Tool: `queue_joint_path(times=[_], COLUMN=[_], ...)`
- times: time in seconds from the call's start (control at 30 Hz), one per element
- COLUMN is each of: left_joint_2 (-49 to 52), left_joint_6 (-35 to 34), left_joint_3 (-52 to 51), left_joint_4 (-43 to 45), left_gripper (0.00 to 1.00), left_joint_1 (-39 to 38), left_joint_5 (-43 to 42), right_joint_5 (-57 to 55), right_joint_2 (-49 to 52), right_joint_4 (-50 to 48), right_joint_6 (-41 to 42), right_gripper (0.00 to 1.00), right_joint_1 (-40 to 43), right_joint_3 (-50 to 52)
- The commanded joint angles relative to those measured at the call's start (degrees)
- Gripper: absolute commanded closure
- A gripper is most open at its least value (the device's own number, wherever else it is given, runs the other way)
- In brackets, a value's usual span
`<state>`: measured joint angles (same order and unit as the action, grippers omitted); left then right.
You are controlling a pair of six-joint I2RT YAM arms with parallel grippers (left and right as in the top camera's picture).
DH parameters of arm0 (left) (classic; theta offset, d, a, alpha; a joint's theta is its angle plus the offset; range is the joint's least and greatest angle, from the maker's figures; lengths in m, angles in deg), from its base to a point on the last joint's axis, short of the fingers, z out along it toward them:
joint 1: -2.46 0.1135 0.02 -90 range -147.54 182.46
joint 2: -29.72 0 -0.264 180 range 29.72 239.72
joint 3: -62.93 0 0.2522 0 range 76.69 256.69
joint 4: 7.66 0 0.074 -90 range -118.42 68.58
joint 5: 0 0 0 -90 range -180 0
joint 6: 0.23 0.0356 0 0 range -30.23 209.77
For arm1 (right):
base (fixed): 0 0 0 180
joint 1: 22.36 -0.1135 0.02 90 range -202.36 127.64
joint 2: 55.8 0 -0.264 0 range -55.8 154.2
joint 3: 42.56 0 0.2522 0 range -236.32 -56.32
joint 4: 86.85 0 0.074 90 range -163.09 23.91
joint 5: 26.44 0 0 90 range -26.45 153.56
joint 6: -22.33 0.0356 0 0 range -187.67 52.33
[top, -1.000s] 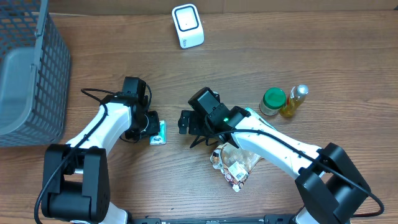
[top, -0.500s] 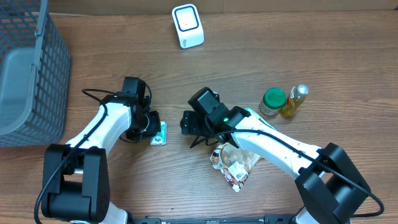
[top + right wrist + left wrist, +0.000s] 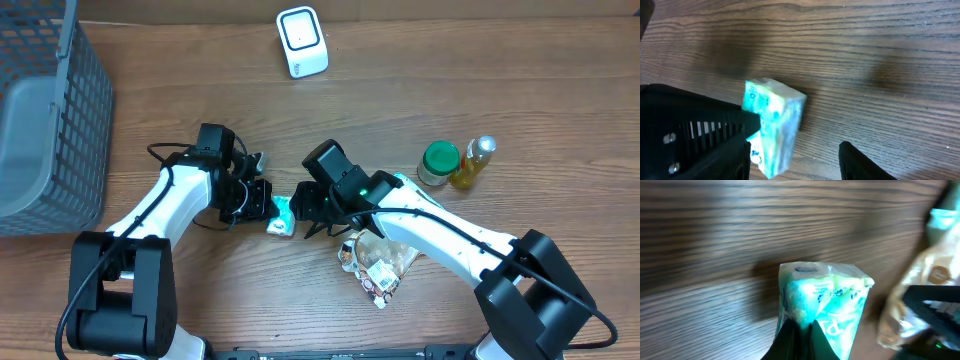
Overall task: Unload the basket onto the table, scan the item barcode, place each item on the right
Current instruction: 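Grasp the tissue pack with the right gripper and release the left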
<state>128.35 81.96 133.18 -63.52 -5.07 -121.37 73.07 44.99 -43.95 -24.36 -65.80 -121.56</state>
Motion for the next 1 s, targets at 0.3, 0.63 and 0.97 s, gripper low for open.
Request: queue_joint_path(times=[0.3, 0.63, 0.97], left_joint_2=[-0.4, -0.4, -0.4], left_joint_6=[3.4, 3.6, 3.6], left_joint_3=[-0.5, -0.5, -0.5], left_joint_4=[0.6, 0.6, 0.7], left_gripper=[0.96, 0.96, 0.96], left_joint_1=[0.0, 0.0, 0.0], left_joint_5=[-7.0, -7.0, -7.0], right_joint_5=[0.9, 0.9, 0.9], right_joint_2=[1.6, 1.6, 1.6], right_joint_4=[-4.0, -2.6, -0.5], right_joint_6=[0.4, 0.4, 1.9], right_gripper=[0.52, 0.54, 0.55], right_joint_1=[0.0, 0.0, 0.0], right_joint_3=[0.9, 1.3, 1.3])
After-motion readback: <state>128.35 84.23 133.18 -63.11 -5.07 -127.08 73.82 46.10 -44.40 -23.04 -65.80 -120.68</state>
